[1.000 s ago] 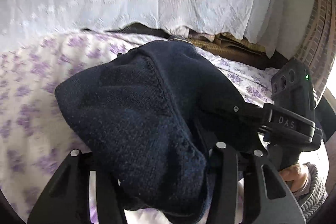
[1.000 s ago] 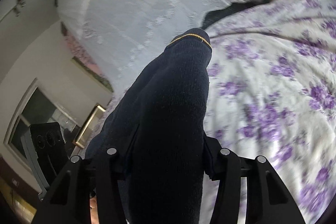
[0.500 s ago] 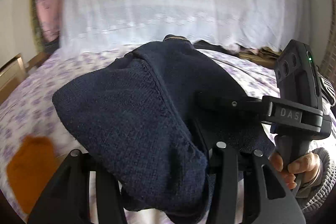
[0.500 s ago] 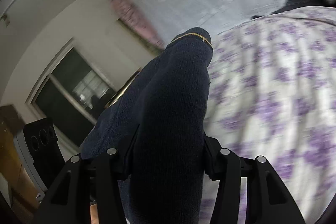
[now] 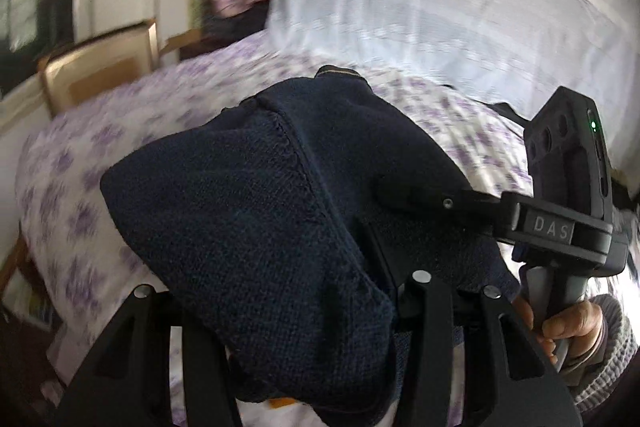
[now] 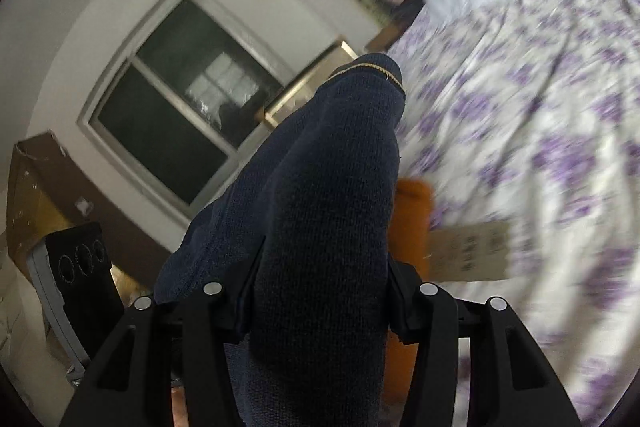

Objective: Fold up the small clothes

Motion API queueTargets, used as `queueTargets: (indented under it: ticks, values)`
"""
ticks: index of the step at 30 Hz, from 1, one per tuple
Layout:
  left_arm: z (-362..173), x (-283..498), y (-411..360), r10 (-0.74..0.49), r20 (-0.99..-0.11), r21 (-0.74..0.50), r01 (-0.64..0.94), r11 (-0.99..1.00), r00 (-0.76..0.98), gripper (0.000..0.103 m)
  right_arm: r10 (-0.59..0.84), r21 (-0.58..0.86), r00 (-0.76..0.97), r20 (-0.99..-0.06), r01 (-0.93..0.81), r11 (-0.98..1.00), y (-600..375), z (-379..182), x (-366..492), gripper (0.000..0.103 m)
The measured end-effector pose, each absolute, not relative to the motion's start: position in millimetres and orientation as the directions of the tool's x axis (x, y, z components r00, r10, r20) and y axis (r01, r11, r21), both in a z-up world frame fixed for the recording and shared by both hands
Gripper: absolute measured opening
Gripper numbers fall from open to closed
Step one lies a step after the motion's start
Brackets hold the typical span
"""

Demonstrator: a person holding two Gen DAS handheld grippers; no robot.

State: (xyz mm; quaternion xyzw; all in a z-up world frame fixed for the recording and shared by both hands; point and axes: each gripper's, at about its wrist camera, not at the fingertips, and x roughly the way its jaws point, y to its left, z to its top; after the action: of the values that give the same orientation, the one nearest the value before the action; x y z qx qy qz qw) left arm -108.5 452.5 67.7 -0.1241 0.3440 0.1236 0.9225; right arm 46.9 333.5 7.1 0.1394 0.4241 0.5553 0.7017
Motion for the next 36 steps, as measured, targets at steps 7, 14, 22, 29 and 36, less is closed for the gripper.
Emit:
queueTargets:
  ticks: [7,14,22,29,36]
  values:
    - [24.6,-120.0,466.1,0.122,-0.655,-0.265,-0.378,0.887,0.746,0.062,0.848,0.587,0.033,-0.529,-0.708,0.393,344.8,-8.6,33.9,0.055]
    - [45.3,-147.7,436.8,0.342,-0.652,-0.092,-0.519,0.850,0.677,0.091,0.840,0.376,0.247,-0.483,-0.807,0.455,290.5,37.5,-8.4,0.074]
    - [57.4,-214.0,379.2,0.523,-0.619,0.074,-0.620,0.781,0.585,0.095,0.841,0.293,0.297,-0.452,-0.841,0.455,240.2,51.4,-68.8,0.089]
    - [75.6,-252.3,330.4,0.573,-0.551,0.119,-0.622,0.774,0.607,0.099,0.835,0.203,0.335,-0.437,-0.868,0.454,210.1,65.6,-107.7,0.093]
    - [86.9,-249.2,310.7,0.522,-0.540,0.106,-0.562,0.820,0.660,0.099,0.818,0.172,0.389,-0.424,-0.852,0.494,190.4,74.4,-121.6,0.093]
